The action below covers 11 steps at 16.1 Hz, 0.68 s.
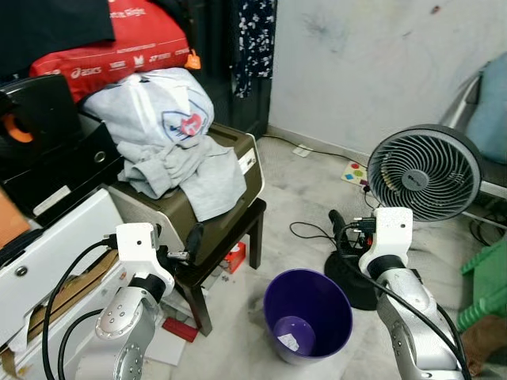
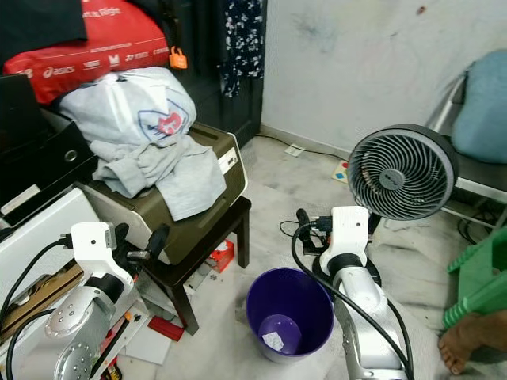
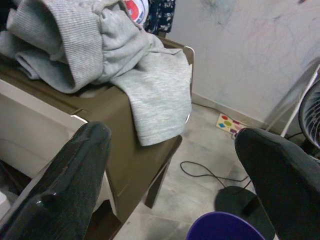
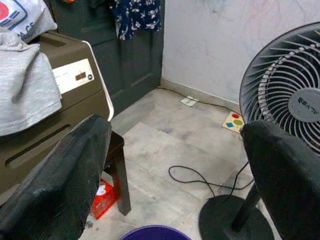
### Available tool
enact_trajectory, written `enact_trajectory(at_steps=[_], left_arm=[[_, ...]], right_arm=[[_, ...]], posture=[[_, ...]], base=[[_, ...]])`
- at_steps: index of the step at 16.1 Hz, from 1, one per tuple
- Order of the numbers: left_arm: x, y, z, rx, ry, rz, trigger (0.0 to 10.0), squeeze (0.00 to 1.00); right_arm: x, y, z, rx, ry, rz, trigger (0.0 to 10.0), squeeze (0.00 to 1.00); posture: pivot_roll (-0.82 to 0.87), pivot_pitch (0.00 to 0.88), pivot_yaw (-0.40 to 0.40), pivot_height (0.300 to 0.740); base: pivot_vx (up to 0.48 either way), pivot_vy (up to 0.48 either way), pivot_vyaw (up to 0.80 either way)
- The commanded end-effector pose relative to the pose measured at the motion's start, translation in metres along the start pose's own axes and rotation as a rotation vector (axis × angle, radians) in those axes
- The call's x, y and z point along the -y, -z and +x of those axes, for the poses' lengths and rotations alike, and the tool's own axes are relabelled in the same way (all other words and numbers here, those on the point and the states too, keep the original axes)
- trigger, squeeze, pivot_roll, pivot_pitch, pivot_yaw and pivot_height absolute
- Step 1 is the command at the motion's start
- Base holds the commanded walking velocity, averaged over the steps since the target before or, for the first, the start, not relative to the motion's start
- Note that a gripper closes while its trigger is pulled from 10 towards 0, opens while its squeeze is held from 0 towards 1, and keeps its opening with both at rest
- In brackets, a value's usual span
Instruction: Clean up the room
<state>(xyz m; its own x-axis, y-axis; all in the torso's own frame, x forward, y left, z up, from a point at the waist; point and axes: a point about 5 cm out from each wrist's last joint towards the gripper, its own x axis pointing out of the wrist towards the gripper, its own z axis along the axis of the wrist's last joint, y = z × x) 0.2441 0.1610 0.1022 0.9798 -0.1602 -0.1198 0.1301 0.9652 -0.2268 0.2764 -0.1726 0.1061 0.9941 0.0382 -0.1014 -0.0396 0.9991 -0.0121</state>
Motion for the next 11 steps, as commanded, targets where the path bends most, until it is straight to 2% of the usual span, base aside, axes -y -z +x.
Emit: enact_trajectory(at_steps=[1,4,11], left_arm=[[0.0014,-0.0024,0.0021,0.004,0.009,0.013,10.0,0.0],[0.0014,-0.0024,0.0021,0.005,0.008,0.013,10.0,0.0],[0.0016,-0.0029,0.0032,0.006,0.011,0.022,10.0,0.0]], right_arm=[[0.0015,0.0005,0.0017,-0.01,0.005,0.01,10.0,0.0],[0.0015,0.0005,0.0017,-0.01,0.004,0.005,10.0,0.0],[0.0012,0.0013,0.003,-0.012,0.004,0.014,10.0,0.0]], posture=[[-0.12,0.0,0.001,0.74],[-0.12,0.0,0.001,0.74],[-0.11,0.0,0.002,0.74]], base=[[0.0,0.0,-0.56],[0.0,0.0,-0.56],[0.0,0.0,-0.8]])
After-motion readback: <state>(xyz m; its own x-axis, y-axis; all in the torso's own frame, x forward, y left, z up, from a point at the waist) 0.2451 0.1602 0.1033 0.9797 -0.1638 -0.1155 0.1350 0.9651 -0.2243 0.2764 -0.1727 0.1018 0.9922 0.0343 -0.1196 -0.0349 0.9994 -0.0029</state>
